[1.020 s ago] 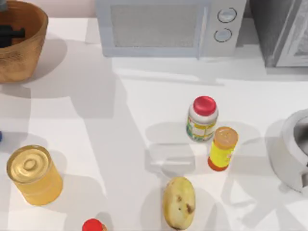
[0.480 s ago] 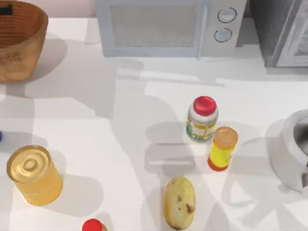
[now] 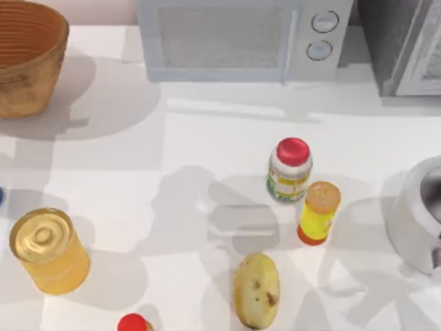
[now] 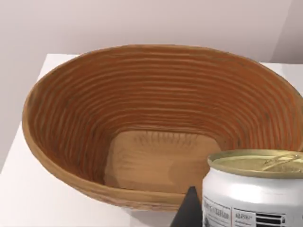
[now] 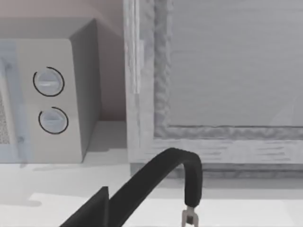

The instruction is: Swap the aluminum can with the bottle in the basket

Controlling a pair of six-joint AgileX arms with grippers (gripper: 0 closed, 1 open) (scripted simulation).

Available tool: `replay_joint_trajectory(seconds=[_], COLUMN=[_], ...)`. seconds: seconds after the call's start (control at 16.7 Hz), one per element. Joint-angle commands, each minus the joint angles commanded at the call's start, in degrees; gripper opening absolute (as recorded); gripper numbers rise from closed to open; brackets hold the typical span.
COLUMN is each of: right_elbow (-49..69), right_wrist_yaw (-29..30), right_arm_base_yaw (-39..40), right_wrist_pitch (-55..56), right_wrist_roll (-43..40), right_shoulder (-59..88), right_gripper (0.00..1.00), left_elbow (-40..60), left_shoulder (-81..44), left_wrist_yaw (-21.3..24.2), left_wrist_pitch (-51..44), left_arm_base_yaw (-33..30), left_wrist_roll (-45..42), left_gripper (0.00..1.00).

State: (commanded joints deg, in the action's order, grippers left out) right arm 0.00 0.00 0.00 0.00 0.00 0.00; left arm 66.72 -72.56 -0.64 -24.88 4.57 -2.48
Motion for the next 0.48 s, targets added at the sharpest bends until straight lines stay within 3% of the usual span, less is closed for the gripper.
replay_joint_trajectory(seconds=[0.48], right_elbow=[0.0], right_wrist_yaw=[0.0], right_arm_base_yaw=[0.0], right_wrist_pitch=[0.0], right_wrist_roll=[0.0], right_shoulder=[0.0], right_gripper=[1.0], left_elbow=[-46.81], left_shoulder=[52.16], left_wrist_yaw=[-0.49], left_wrist_pitch=[18.04], left_arm_base_yaw=[-3.18], left_wrist_roll=[2.32], left_gripper=[0.0])
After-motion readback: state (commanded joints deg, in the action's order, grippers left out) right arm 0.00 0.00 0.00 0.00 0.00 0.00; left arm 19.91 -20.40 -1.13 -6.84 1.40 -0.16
